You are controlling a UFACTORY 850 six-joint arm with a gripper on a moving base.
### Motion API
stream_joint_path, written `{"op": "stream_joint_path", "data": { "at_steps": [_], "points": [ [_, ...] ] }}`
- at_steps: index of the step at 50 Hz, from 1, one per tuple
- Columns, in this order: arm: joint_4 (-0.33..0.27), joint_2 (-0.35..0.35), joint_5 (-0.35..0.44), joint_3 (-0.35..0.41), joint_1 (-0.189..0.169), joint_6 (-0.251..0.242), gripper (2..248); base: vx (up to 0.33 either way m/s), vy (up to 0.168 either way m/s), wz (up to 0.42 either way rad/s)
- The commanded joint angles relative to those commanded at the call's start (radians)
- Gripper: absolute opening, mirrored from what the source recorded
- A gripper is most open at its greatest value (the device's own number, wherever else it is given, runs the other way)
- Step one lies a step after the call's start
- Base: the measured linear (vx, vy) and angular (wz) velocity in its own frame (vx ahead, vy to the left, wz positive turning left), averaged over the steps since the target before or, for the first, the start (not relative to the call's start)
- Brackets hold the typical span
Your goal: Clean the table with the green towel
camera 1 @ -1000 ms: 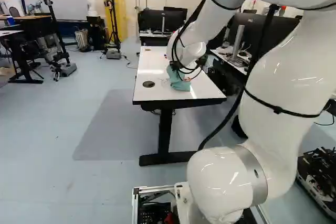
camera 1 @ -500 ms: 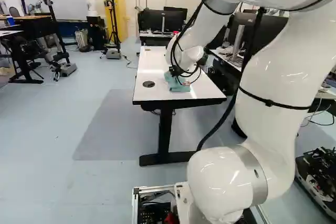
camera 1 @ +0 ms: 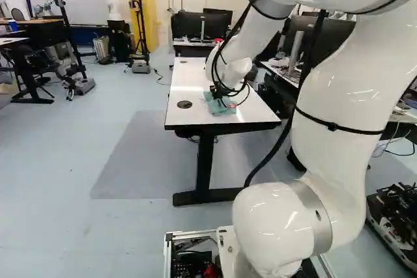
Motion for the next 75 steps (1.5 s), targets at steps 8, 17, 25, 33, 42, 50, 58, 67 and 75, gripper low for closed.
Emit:
{"op": "stream_joint_path", "data": {
  "at_steps": [8,17,25,33,42,50,58,67,75],
  "points": [
    [0.000,0.000,-0.026,0.000,0.000,0.000,24,0.000,0.000,0.000],
    [0.000,0.000,-0.053,0.000,0.000,0.000,24,0.000,0.000,0.000],
    [0.000,0.000,-0.067,0.000,0.000,0.000,24,0.000,0.000,0.000],
    [0.000,0.000,-0.068,0.000,0.000,0.000,24,0.000,0.000,0.000],
    [0.000,-0.015,-0.068,-0.016,0.000,0.000,24,0.000,0.000,0.000],
    [0.000,-0.047,-0.068,-0.053,-0.001,0.000,24,0.000,0.000,0.000],
    [0.000,-0.082,-0.068,-0.094,-0.002,0.000,24,0.000,0.000,0.000],
    [0.000,-0.122,-0.068,-0.142,-0.002,0.000,24,0.000,0.000,0.000],
    [0.000,-0.157,-0.068,-0.185,0.002,0.000,24,0.000,0.000,0.000]
  ]
}}
